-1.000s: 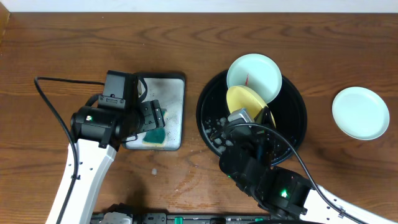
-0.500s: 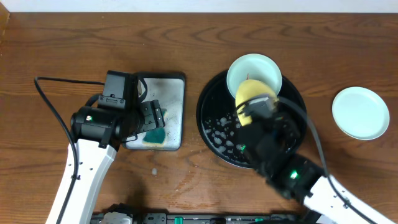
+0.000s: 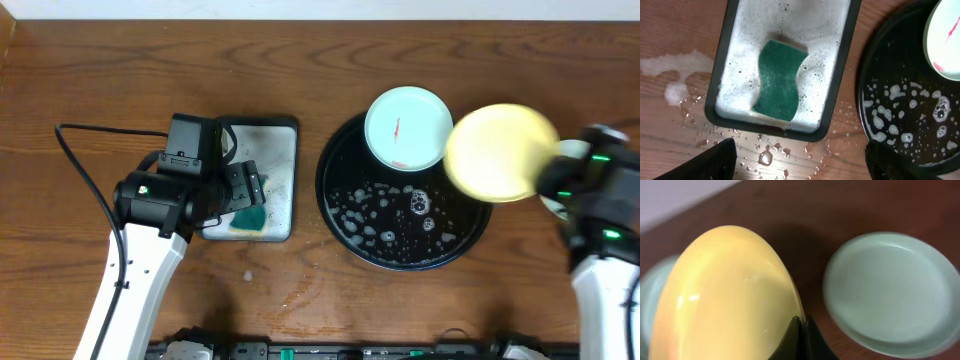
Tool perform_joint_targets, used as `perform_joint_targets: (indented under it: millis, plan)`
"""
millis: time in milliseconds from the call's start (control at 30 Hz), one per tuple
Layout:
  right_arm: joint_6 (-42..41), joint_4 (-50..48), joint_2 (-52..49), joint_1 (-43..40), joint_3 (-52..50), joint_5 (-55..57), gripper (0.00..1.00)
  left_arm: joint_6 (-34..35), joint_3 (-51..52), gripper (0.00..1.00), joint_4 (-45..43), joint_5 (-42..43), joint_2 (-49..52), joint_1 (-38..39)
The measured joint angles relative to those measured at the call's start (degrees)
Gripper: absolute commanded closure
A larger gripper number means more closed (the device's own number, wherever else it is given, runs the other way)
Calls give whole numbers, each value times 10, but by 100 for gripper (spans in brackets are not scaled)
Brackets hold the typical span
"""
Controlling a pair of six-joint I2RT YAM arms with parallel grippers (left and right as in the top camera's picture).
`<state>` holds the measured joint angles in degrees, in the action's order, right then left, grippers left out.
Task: Clean dirty plates on tray and stack at the side
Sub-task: 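Place the yellow plate on the table right of the tray, then drag the remaining green plate to the tray center with the right gripper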
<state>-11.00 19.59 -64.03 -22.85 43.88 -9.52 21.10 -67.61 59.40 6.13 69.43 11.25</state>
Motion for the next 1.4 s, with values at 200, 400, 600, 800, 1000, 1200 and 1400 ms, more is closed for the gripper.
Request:
perform_joint_targets:
  millis: [200, 400, 600, 800, 1000, 1200, 1400]
  plan:
    - [-62, -2, -82, -190, 0, -54, 99, 0, 0, 17, 0, 0, 0, 0]
    - [-104, -68, -189, -255, -1, -52, 66, 0, 0, 17, 0, 0, 0, 0]
    - [-96, -131, -205, -252, 3, -99, 41, 0, 0, 17, 0, 0, 0, 0]
    - [-92, -117, -164, -138, 25, -195, 41, 0, 0, 17, 0, 0, 0, 0]
    - [-29, -108, -150, 82, 33, -172, 35, 0, 0, 17, 0, 0, 0, 0]
    - [77, -204, -256, 240, 33, -30, 45, 0, 0, 17, 0, 0, 0, 0]
    - [100, -328, -380, 253, 34, 21, 41, 0, 0, 17, 0, 0, 0, 0]
